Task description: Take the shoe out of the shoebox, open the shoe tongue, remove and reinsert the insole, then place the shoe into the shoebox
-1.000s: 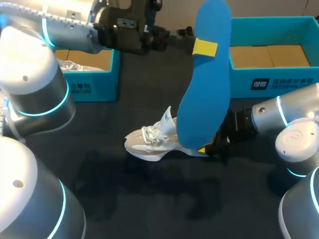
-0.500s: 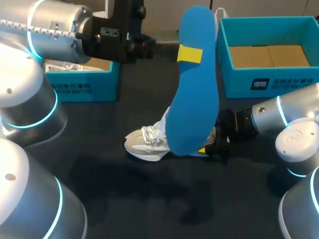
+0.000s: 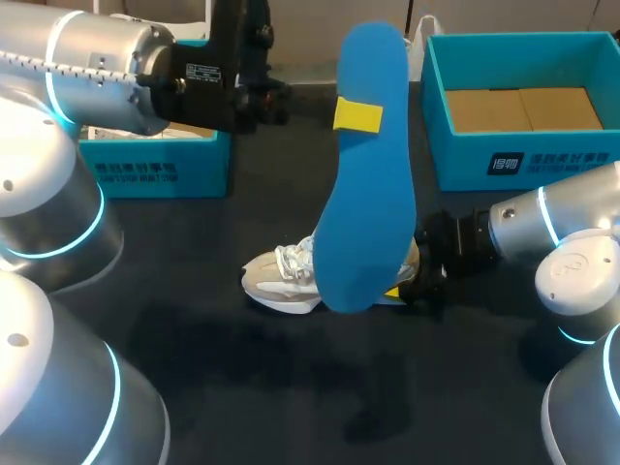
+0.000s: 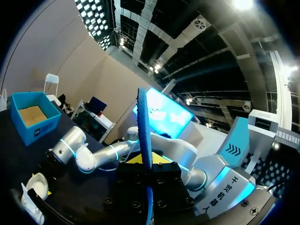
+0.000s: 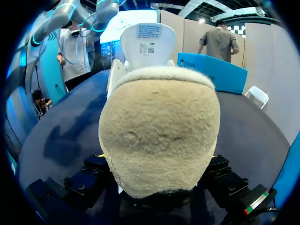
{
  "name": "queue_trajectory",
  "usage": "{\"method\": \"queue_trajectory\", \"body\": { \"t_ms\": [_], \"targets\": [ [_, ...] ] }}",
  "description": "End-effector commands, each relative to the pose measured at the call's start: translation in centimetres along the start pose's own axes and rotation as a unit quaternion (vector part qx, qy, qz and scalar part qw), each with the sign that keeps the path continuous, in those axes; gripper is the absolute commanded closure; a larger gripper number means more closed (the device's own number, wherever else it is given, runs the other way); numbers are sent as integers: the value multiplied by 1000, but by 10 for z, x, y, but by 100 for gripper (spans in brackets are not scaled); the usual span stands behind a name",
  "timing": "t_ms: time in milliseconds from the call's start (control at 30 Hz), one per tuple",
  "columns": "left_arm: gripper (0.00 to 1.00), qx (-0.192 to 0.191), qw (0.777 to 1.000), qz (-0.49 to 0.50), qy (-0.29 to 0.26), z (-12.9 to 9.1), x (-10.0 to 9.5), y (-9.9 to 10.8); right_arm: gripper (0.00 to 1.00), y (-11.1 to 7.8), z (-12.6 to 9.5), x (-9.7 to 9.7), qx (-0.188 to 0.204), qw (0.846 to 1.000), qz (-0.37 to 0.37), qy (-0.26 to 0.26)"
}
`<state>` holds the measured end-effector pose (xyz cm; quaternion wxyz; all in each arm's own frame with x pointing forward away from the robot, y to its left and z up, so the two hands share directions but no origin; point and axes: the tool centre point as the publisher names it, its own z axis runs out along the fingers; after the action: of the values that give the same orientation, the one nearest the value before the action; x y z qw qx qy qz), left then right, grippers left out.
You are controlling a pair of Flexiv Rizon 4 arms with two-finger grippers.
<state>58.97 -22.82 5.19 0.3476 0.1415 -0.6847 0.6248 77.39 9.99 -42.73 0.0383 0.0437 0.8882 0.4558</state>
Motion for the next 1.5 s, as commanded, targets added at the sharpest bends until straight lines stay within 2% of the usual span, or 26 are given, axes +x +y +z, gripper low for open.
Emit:
{"method": "queue_trajectory", "body": {
  "t_ms": [33,300,333,367,833,1233,1500],
  "targets": [
    [100,0,1000,0,0,0,0,1,100,-2,4,0,3,1000,0,0],
    [100,0,1000,0,0,0,0,1,99,-2,4,0,3,1000,0,0],
    [100,0,1000,0,0,0,0,1,69,-2,4,0,3,1000,0,0],
    [100,0,1000,0,0,0,0,1,0,-2,4,0,3,1000,0,0],
    [100,0,1000,0,0,0,0,1,0,-2,2,-2,2,1000,-2,0],
    [100,0,1000,0,0,0,0,1,0,-5,-9,-8,-21,1000,5,9],
    [100,0,1000,0,0,0,0,1,0,-6,-10,-8,-13,1000,11,11]
  ]
}}
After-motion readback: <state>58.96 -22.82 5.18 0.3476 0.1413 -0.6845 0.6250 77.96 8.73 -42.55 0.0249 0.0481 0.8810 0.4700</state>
